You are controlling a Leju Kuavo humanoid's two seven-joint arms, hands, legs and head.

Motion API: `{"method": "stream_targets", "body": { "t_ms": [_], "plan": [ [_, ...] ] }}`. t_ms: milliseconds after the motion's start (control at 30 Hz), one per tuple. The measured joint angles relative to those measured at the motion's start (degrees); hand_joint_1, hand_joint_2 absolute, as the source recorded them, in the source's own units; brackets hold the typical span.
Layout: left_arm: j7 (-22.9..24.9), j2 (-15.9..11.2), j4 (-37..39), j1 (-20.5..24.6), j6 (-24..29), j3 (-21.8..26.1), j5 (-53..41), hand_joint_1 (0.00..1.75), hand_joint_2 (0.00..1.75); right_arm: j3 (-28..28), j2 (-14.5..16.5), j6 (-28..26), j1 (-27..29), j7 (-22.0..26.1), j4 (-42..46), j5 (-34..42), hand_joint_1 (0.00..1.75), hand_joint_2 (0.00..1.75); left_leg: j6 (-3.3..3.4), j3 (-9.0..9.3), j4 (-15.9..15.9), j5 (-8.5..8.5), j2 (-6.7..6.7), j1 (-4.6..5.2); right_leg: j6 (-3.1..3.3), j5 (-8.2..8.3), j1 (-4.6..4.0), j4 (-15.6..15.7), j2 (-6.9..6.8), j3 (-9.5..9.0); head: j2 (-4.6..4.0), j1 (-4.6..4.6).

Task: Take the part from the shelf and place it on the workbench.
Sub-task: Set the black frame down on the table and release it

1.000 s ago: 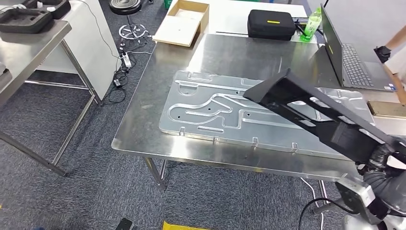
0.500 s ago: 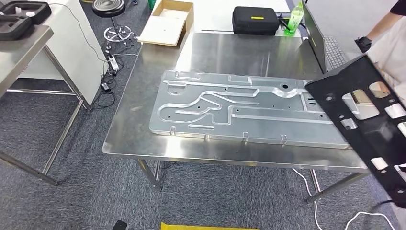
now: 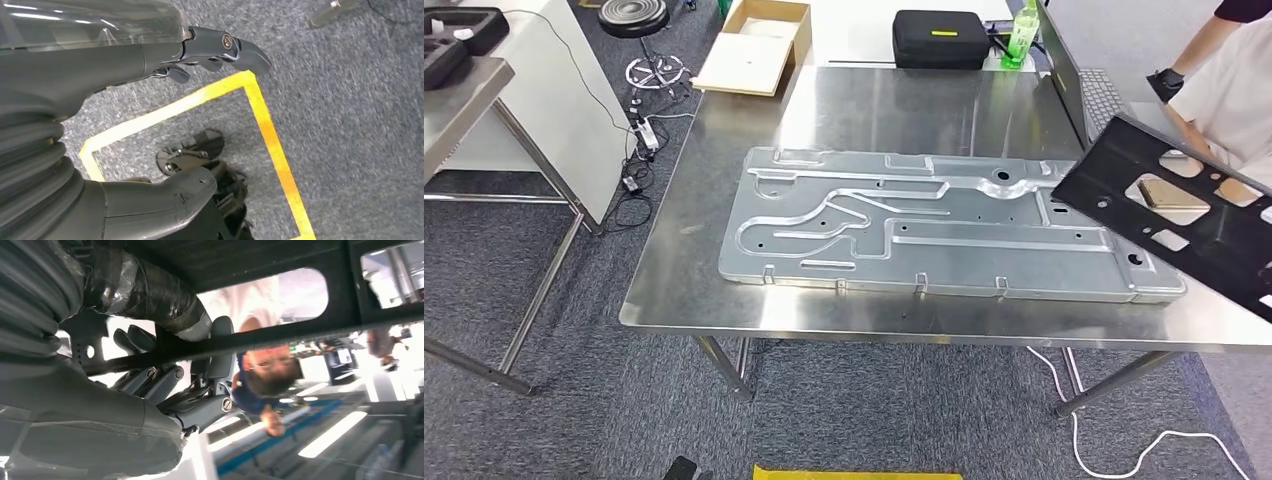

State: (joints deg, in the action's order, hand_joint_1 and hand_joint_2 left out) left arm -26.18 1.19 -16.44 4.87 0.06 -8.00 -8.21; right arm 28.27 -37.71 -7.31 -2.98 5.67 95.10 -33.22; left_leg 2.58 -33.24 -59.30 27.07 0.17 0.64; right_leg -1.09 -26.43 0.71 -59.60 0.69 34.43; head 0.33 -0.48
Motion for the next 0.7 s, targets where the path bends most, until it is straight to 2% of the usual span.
{"method": "stream_targets", "body": {
  "t_ms": [67,100,133,200,233,267,300,367,400,433,500,567,633,700],
  "plan": [
    [0.0,0.0,0.0,0.0,0.0,0.0,-0.2,0.00,1.75,-1.8,-0.9,-0.1,-1.3,1.0,0.0,-1.3,1.75,1.75,0.48,0.28,0.8,-0.54,0.14,-0.10,-0.59,-0.39,0.30,-0.5,-0.11,0.21,0.00,0.02],
    [0.0,0.0,0.0,0.1,-0.1,0.0,-0.2,0.00,1.75,-2.7,-1.3,-0.2,-2.1,1.4,0.0,-1.9,1.75,1.75,0.72,0.48,1.3,-0.82,0.24,-0.22,-0.83,-1.26,0.39,-1.8,-0.20,0.73,0.00,0.04],
    [0.0,0.1,0.0,0.1,-0.1,0.0,-0.2,0.00,1.75,-3.5,-1.7,-0.2,-2.9,1.8,0.0,-2.3,1.75,1.75,0.88,0.63,1.6,-1.04,0.32,-0.32,-1.07,-2.66,0.50,-4.1,-0.30,1.75,0.00,0.06],
    [0.0,0.1,0.0,0.1,-0.1,0.0,-0.3,0.00,1.75,-5.0,-2.1,-0.3,-3.9,2.1,0.0,-2.6,1.75,1.75,1.01,0.65,1.7,-1.12,0.38,-0.32,-1.63,-5.84,0.75,-10.9,-0.37,4.94,0.00,0.07],
    [0.0,0.1,0.0,0.1,-0.1,0.0,-0.3,0.00,1.75,-5.7,-2.2,-0.3,-4.1,2.1,0.0,-2.7,1.75,1.75,1.01,0.65,1.6,-1.11,0.37,-0.35,-1.91,-6.58,0.96,-13.5,-0.39,6.23,0.00,0.06],
    [0.0,0.2,0.0,0.0,-0.2,0.0,-0.3,0.00,1.75,-6.3,-2.2,-0.3,-4.2,2.1,0.0,-2.8,1.75,1.75,0.95,0.65,1.6,-1.06,0.35,-0.40,-2.17,-6.29,1.20,-14.3,-0.43,6.73,0.00,0.06],
    [0.0,0.2,0.0,0.0,-0.2,0.0,-0.3,0.00,1.75,-6.8,-2.3,-0.3,-4.4,2.1,0.0,-2.9,1.75,1.75,0.79,0.66,1.4,-0.95,0.32,-0.51,-2.41,-4.86,1.45,-12.9,-0.51,6.11,0.00,0.07],
    [0.0,0.2,0.0,0.0,-0.2,0.0,-0.4,0.00,1.75,-7.6,-2.7,-0.3,-4.9,2.4,0.0,-3.0,1.75,1.75,0.21,0.62,0.9,-0.55,0.22,-0.74,-2.91,-1.33,1.81,-6.0,-0.75,2.75,0.00,0.09],
    [0.0,0.2,0.0,0.0,-0.2,0.0,-0.4,0.00,1.75,-8.0,-2.9,-0.3,-5.3,2.7,0.0,-3.2,1.75,1.75,-0.17,0.51,0.5,-0.31,0.18,-0.74,-2.84,-0.23,1.77,-2.9,-0.73,1.30,0.00,0.07],
    [0.0,0.2,0.0,0.1,-0.3,0.0,-0.5,0.00,1.75,-8.5,-3.1,-0.3,-5.6,3.1,0.1,-3.4,1.75,1.75,-0.55,0.38,0.3,-0.17,0.16,-0.68,-2.58,0.13,1.65,-1.1,-0.70,0.54,0.00,0.08],
    [0.0,0.2,0.0,0.1,-0.4,0.0,-0.7,0.00,1.75,-9.7,-3.4,0.1,-6.3,3.9,0.3,-4.4,1.75,1.75,-1.11,0.20,0.2,-0.13,0.19,-0.55,-1.59,0.01,1.26,-0.6,-0.47,0.56,0.00,0.05],
    [0.0,0.2,0.0,0.2,-0.4,0.0,-0.9,0.00,1.75,-11.4,-3.9,0.8,-7.4,4.3,0.5,-5.9,1.75,1.75,-1.64,-0.01,-0.2,0.34,0.19,-0.64,-0.67,0.11,1.27,-0.5,-0.41,0.66,0.00,0.06],
    [0.0,0.3,0.0,0.3,-0.5,0.0,-1.2,0.00,1.75,-13.4,-4.3,1.5,-9.2,4.4,0.6,-7.5,1.75,1.75,-1.98,-1.60,-3.8,2.72,0.14,-0.75,0.28,0.25,1.20,-0.4,-0.41,0.67,0.00,0.05],
    [0.0,0.4,0.0,0.4,-0.7,-0.1,-1.5,0.00,1.75,-16.2,-4.4,2.2,-11.1,4.4,0.5,-9.3,1.75,1.75,-1.88,-5.17,-11.5,6.36,0.11,-0.78,0.89,0.27,0.71,-0.4,-0.40,0.73,0.00,0.05]
  ]
}}
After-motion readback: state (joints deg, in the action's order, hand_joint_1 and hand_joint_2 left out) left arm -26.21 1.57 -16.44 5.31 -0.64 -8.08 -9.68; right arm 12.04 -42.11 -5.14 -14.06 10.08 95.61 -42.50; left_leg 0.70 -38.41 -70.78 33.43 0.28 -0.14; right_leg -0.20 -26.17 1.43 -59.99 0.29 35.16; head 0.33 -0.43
